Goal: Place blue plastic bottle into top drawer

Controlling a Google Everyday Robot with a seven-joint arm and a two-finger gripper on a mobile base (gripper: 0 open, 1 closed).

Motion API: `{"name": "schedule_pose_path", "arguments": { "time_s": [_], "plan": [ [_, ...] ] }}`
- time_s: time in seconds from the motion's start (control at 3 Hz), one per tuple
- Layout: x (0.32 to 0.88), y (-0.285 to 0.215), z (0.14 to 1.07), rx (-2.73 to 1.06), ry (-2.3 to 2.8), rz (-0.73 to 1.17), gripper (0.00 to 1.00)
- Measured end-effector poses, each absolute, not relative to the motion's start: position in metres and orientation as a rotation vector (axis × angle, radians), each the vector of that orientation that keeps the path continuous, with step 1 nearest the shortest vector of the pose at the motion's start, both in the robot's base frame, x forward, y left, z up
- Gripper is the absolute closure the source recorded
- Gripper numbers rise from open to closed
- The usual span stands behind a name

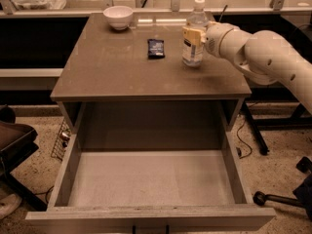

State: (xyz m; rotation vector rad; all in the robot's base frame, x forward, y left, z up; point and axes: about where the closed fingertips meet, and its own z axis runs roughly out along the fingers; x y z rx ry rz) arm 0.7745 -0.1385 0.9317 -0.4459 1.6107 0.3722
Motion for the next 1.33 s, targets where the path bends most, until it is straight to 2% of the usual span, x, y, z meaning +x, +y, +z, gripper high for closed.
{"name": "schedule_pose_path", "arguments": {
  "time_s": [0.33, 0.67, 1.0, 1.33],
  "plan": [
    [0.775, -0.136, 0.931, -0.448, 1.610, 0.375, 0.87],
    [0.777, -0.132, 0.937, -0.472, 1.609, 0.368, 1.00],
    [0.759, -0.131, 0.947, -0.513, 1.593, 0.352, 1.00],
    [0.712, -0.139, 0.938, -0.537, 1.566, 0.337, 1.00]
  ]
}}
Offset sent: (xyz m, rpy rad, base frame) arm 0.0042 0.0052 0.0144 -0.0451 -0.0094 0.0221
